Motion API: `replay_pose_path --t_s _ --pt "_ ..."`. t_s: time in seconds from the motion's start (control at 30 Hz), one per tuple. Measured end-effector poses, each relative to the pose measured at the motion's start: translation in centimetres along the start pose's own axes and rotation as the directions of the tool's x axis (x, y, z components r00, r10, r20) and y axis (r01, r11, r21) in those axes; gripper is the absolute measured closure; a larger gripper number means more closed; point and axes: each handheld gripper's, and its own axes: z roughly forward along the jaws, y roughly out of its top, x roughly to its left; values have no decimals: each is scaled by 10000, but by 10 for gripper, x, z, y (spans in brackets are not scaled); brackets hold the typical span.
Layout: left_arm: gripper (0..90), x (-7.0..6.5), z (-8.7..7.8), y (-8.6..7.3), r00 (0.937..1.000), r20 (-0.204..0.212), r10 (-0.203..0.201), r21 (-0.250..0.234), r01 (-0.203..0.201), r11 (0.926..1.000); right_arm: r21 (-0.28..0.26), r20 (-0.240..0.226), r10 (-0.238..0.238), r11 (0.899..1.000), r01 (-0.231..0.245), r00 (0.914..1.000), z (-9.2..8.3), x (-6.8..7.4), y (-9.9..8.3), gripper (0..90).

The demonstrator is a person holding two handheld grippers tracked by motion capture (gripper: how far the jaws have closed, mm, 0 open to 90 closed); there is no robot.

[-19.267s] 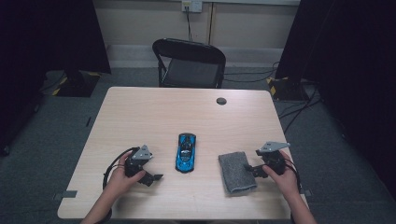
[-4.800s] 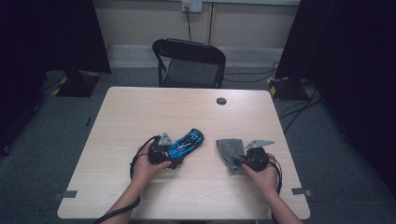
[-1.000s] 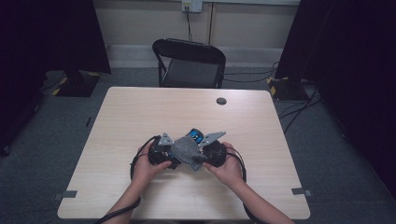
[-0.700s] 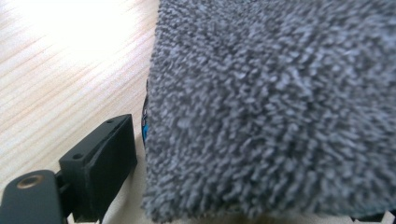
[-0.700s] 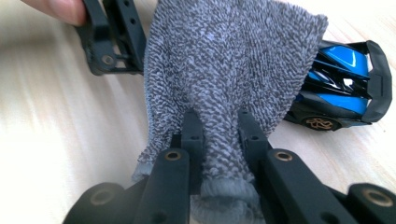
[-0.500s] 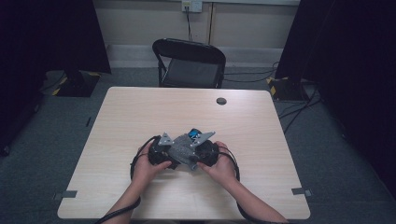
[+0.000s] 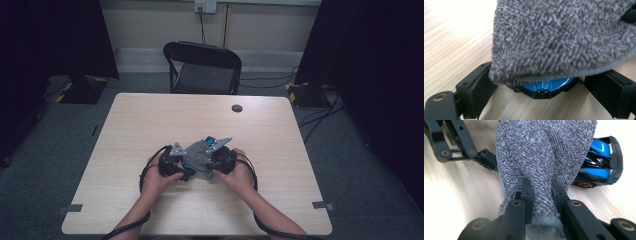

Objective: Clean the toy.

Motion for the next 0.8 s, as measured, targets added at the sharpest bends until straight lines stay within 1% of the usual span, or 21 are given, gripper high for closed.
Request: replay_pose_path --t_s 0.17,0.2,0.3,0.37,0.43,0.8 --pt "103 0 0 0 10000 0 18 4 -18 10000 -21 38 139 9999 -139 9999 -1 -5 0 768" --pt "103 0 0 0 10000 -8 31 1 -31 10000 -34 -22 221 9997 -221 9998 -1 -6 0 768" --pt "103 0 0 0 10000 33 -41 -2 41 10000 -55 27 417 9991 -417 9991 -2 -12 -1 768" --pt "103 0 0 0 10000 36 -37 -2 37 10000 -78 41 625 9980 -625 9980 -2 -16 -2 768" --pt "103 0 0 0 10000 32 -10 -2 10 10000 -42 45 731 9973 -731 9973 -3 -20 -2 768" --pt "103 0 0 0 10000 36 -46 -3 46 10000 199 251 910 9956 -915 9955 -3 -31 1 768"
